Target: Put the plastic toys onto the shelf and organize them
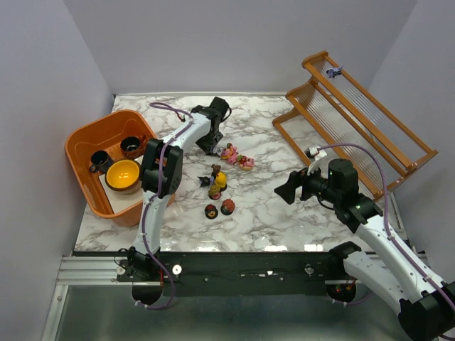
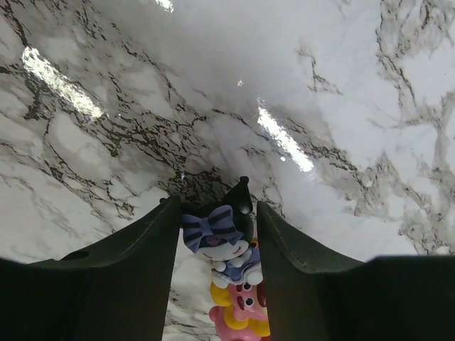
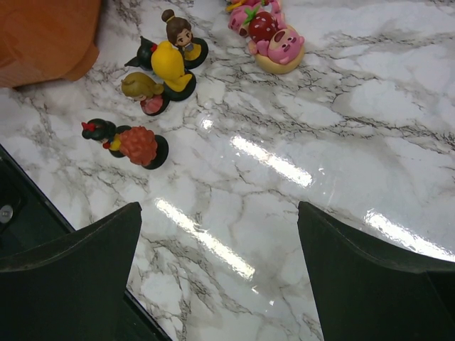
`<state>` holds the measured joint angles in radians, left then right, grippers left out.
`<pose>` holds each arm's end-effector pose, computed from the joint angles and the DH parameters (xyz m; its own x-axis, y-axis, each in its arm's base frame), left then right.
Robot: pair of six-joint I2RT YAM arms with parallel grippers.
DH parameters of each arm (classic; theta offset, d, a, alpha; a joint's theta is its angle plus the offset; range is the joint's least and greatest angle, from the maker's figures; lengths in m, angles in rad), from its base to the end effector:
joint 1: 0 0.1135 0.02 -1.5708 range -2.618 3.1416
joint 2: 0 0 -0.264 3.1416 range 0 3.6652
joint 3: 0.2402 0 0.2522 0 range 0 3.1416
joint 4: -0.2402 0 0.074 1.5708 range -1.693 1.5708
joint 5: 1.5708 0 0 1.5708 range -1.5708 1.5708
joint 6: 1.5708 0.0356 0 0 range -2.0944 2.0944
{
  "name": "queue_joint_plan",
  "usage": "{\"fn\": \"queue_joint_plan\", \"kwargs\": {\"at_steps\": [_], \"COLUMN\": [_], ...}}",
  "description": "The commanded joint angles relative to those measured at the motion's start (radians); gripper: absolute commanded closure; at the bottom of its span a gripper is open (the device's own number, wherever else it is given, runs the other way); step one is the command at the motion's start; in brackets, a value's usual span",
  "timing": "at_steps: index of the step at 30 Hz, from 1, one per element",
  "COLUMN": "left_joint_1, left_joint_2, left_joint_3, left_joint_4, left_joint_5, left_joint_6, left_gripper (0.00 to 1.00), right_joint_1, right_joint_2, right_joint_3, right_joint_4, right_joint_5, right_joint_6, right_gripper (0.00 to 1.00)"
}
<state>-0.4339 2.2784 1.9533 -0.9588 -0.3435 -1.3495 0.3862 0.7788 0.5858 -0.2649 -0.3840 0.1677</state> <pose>0.4345 -0.1881 0.1896 -0.4929 -0.7841 -0.3772 -0.7811 0.5897 -0.2052 0.1617 0.0802 0.2635 -0.5140 -0.0419 -0.8568 -0.5829 0.7498 0.3130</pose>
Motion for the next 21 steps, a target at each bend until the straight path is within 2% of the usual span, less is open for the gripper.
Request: {"fn": "queue_joint_plan", "kwargs": {"at_steps": [1,16,21], "left_joint_1": [0.000,0.000,-0.008], "left_joint_2": [0.024,-0.079,-0.169], "left_joint_3": [-0.016,-0.062,-0.128], "left_joint_4": [0.002,0.008,0.069], "left_joint_5": [0.020,-0.069,-0.147], "left_joint_6": [-0.004,0.076,0.185], "left_gripper": [0.45,0.71,0.72], "right_joint_1": [0.006,0.005,0.006], "right_joint_2": [0.000,0.011,0.013], "right_joint_3": [-0.014,0.006,0.023], "right_joint_4": [0.030,0.012,-0.007], "right_joint_5": [-0.026,-0.030,-0.035], "right_joint_6": [0.003,0.000,0.001], "right_gripper": [0.03,0.03,0.03]}}
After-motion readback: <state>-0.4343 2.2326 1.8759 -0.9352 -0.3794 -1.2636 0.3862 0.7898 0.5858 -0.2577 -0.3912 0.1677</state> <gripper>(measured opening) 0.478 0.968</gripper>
